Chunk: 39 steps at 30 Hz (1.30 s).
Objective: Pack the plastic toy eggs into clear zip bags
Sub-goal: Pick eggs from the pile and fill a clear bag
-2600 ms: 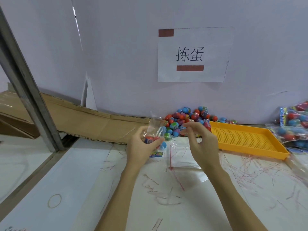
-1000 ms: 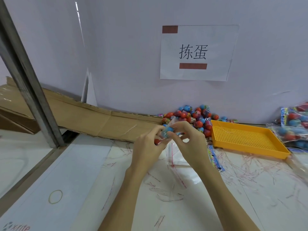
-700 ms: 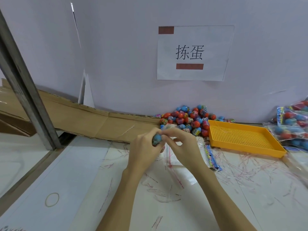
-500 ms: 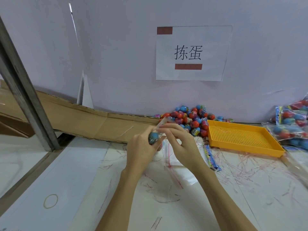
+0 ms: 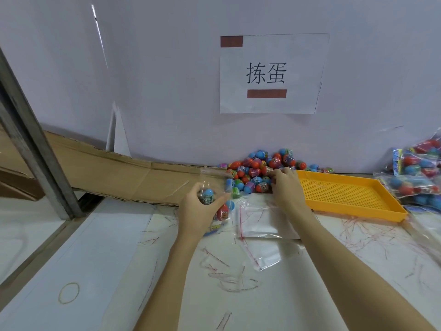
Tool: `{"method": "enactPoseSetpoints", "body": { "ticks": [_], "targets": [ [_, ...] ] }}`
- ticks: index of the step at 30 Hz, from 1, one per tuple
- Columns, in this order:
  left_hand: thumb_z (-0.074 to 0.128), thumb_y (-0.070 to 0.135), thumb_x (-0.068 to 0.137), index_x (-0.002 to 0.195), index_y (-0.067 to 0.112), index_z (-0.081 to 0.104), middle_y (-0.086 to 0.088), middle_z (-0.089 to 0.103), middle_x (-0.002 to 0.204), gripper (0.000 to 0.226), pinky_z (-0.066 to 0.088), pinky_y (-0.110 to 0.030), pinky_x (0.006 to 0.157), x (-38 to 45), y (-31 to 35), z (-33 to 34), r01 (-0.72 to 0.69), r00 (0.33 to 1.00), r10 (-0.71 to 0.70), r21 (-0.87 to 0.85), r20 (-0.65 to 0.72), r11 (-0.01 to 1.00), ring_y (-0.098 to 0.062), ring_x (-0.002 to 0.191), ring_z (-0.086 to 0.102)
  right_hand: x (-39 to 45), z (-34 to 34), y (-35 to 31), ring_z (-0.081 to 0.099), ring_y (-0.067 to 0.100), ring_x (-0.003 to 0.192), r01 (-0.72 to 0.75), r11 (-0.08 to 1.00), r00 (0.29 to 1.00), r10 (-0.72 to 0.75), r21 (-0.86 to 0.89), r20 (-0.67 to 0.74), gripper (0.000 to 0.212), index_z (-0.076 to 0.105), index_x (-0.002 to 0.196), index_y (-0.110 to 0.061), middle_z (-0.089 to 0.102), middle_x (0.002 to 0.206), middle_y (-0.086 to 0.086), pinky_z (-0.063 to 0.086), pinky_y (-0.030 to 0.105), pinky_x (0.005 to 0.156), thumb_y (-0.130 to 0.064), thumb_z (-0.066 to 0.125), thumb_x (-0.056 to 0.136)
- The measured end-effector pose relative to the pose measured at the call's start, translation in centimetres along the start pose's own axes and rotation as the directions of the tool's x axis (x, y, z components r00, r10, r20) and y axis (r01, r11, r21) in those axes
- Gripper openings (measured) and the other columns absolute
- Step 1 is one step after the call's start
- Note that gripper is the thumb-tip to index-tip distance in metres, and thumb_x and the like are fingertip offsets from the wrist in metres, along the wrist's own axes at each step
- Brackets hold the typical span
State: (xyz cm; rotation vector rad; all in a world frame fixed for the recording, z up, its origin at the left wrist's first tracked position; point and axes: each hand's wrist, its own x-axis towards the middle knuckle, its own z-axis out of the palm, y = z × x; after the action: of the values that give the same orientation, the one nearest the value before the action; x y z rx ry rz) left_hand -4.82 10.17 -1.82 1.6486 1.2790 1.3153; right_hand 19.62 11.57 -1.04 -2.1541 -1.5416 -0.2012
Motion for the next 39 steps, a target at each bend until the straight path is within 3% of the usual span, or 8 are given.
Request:
{"method": "enactPoseSetpoints", "body": {
  "ticks": [9,12,15,20,27,32,36,39],
  "targets": [
    [0.080,0.059,0.077,0.087,0.030,0.057,0.009,0.065,0.075,0.038,0.055,-0.032,0.057,-0.3,0.6,0.0,-0.011,0.999,0.007,0.123,0.034,0.992,-0.012,0.069,0.067,-3.6,-0.8,-2.4,0.053,0.015,0.092,-0.015,0.875,0.967,0.136,0.483,-0.217,0.033,0.064,0.131,-0.006,0.053,0.117,0.013,0.048,0.020,0.089,-0.020,0.063,0.101],
    [0.079,0.055,0.081,0.091,0.028,0.062,0.012,0.066,0.078,0.033,0.051,-0.021,0.055,-0.4,0.7,0.1,-0.044,0.998,0.040,0.134,0.038,0.990,-0.005,0.067,0.063,-5.2,-1.5,-3.3,0.062,0.004,0.086,-0.013,0.721,0.930,0.263,0.692,-0.256,0.028,0.071,0.119,-0.009,0.065,0.110,0.009,0.050,0.008,0.079,-0.025,0.069,0.097],
    [0.077,0.055,0.084,0.098,0.028,0.066,0.014,0.067,0.082,0.032,0.046,-0.009,0.051,-0.6,0.9,0.2,-0.080,0.996,0.074,0.191,0.039,0.978,-0.005,0.071,0.065,-6.6,-2.8,-4.7,0.069,0.007,0.092,-0.009,0.497,0.909,0.366,0.868,-0.201,0.026,0.074,0.114,-0.017,0.075,0.099,-0.007,0.059,0.021,0.083,-0.033,0.072,0.094],
    [0.074,0.062,0.080,0.097,0.033,0.065,0.021,0.063,0.075,0.035,0.047,-0.006,0.057,-1.2,1.7,0.5,-0.157,0.988,0.153,0.224,0.035,0.962,0.001,0.068,0.062,-8.3,-5.7,-6.7,0.075,0.008,0.084,0.178,0.280,0.958,0.171,0.943,-0.231,0.021,0.071,0.115,-0.019,0.076,0.097,-0.016,0.057,0.015,0.066,-0.025,0.071,0.094],
    [0.076,0.062,0.073,0.114,0.028,0.069,0.015,0.071,0.087,0.053,0.059,-0.019,0.065,-1.5,2.1,0.7,-0.260,0.964,0.239,0.211,0.120,0.942,-0.002,0.073,0.071,-8.4,-4.8,-6.7,0.072,0.015,0.090,0.330,0.623,0.936,-0.122,0.709,-0.329,0.027,0.068,0.123,-0.014,0.061,0.117,-0.005,0.061,0.024,0.071,-0.013,0.068,0.096],
    [0.072,0.064,0.073,0.124,0.019,0.067,0.002,0.074,0.090,0.069,0.061,-0.031,0.069,-1.5,2.4,0.8,-0.313,0.945,0.274,0.250,0.179,0.916,-0.017,0.077,0.071,-8.1,-4.4,-6.0,0.063,0.002,0.091,0.417,0.701,0.904,-0.253,0.579,-0.344,0.029,0.069,0.125,-0.017,0.059,0.119,-0.005,0.051,0.006,0.074,-0.012,0.067,0.096],
    [0.076,0.060,0.072,0.129,0.021,0.069,0.013,0.069,0.086,0.069,0.053,-0.009,0.064,-1.7,2.8,0.5,-0.328,0.942,0.305,0.202,0.138,0.923,-0.006,0.072,0.066,-8.1,-4.2,-5.9,0.066,0.006,0.085,0.409,0.729,0.909,-0.269,0.549,-0.320,0.029,0.070,0.122,-0.019,0.064,0.116,-0.005,0.048,0.004,0.068,-0.015,0.072,0.093],
    [0.081,0.051,0.075,0.126,0.018,0.071,0.008,0.074,0.087,0.062,0.055,-0.013,0.066,-1.8,3.0,0.3,-0.338,0.940,0.320,0.185,0.119,0.923,-0.008,0.073,0.067,-8.3,-4.4,-6.0,0.066,0.000,0.082,0.393,0.742,0.916,-0.262,0.544,-0.305,0.030,0.068,0.121,-0.027,0.063,0.110,-0.023,0.046,0.003,0.065,-0.019,0.074,0.092]
  ]
}}
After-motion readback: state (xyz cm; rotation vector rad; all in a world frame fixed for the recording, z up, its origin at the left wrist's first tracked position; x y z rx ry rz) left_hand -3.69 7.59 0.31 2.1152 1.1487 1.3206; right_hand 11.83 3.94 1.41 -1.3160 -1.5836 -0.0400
